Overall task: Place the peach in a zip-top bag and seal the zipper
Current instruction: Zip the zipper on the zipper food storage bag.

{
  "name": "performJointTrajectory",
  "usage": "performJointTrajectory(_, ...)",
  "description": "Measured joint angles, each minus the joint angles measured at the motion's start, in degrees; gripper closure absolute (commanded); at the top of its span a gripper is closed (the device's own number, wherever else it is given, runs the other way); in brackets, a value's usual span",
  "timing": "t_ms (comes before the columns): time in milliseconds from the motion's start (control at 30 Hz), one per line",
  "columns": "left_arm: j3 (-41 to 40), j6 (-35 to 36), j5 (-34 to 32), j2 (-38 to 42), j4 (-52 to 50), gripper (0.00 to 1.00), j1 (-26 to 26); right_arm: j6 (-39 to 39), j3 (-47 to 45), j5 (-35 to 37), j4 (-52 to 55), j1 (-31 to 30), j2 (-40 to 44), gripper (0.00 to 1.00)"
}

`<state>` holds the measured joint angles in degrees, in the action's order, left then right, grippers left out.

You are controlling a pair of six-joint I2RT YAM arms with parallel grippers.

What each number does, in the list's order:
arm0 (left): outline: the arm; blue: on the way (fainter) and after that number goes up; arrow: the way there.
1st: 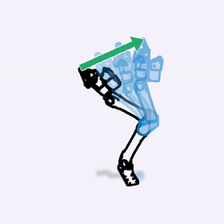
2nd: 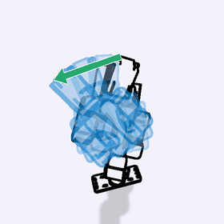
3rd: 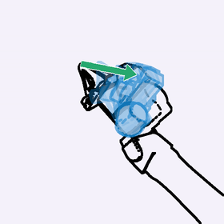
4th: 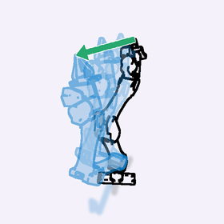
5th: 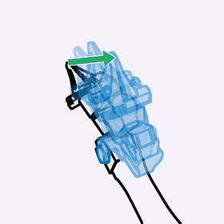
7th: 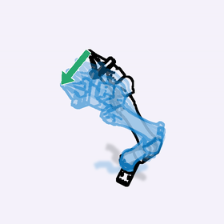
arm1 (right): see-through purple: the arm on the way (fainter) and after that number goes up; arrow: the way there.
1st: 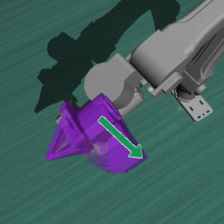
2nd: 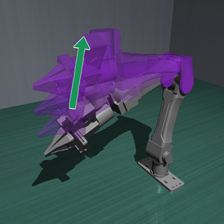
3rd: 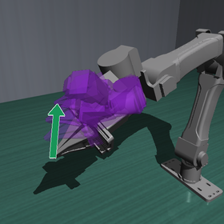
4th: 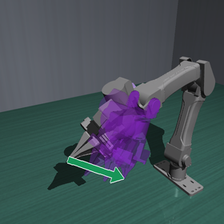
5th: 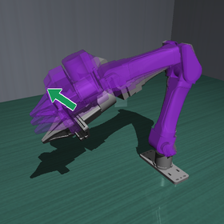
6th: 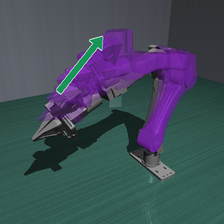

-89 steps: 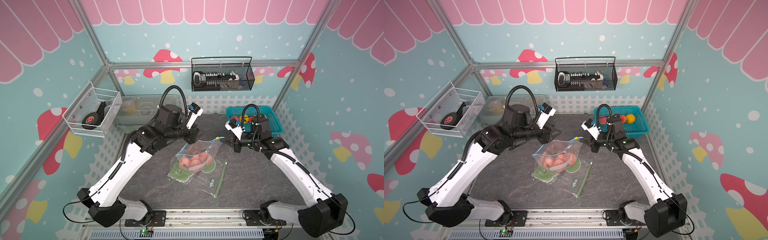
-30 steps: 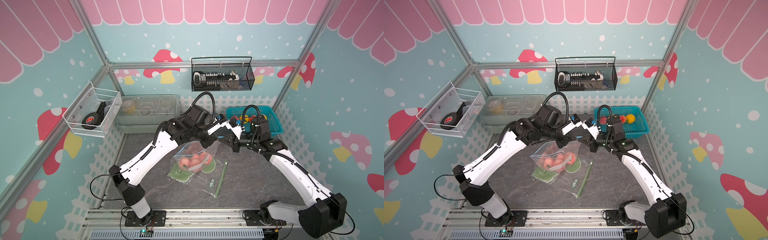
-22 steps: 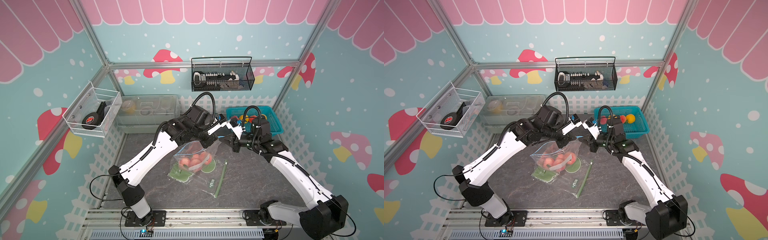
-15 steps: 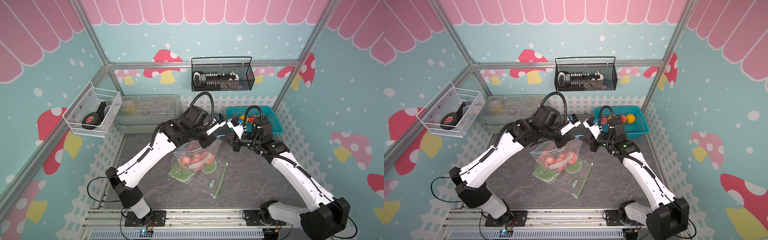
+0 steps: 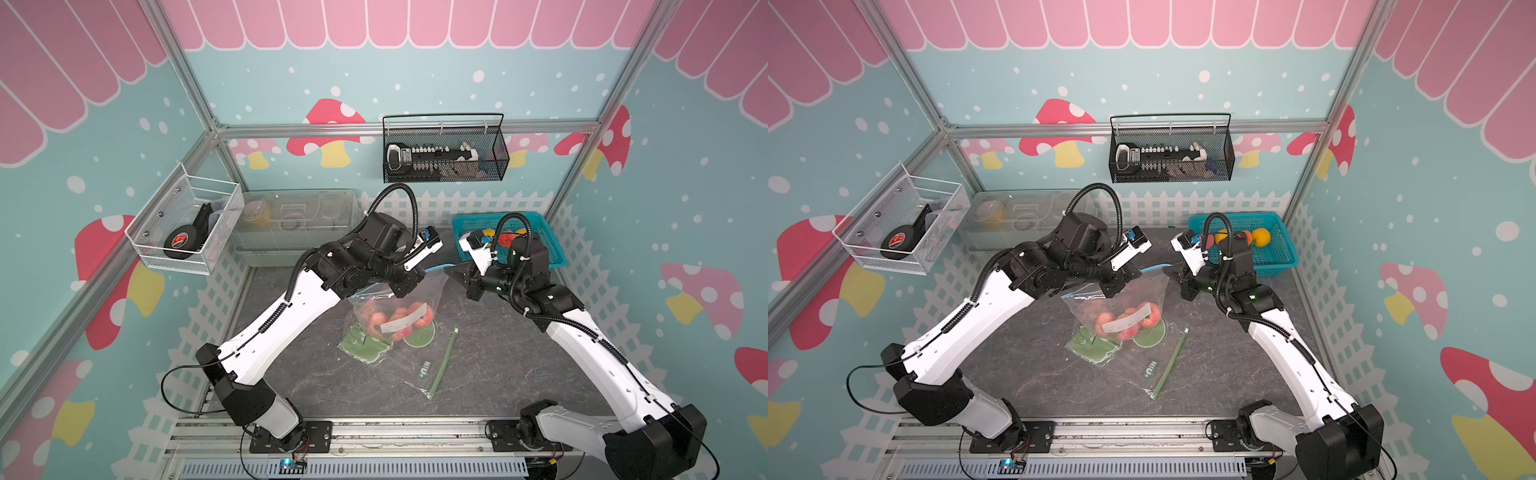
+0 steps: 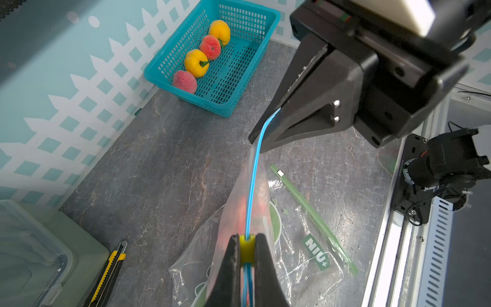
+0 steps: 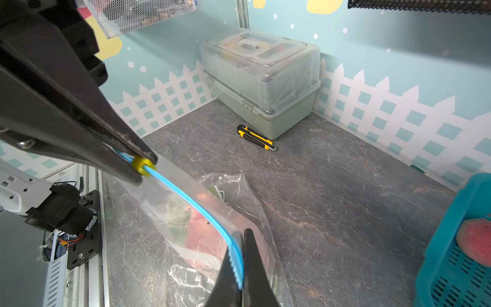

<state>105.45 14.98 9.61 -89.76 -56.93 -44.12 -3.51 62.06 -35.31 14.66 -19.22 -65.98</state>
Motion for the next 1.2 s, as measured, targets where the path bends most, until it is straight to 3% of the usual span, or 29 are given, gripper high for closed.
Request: performJointTrajectory(1200, -4.3, -0.2, 0.1, 4.3, 1.0, 0.96, 2.3, -5.2, -6.8, 25.4, -4.6, 0.0, 8.2, 1.0)
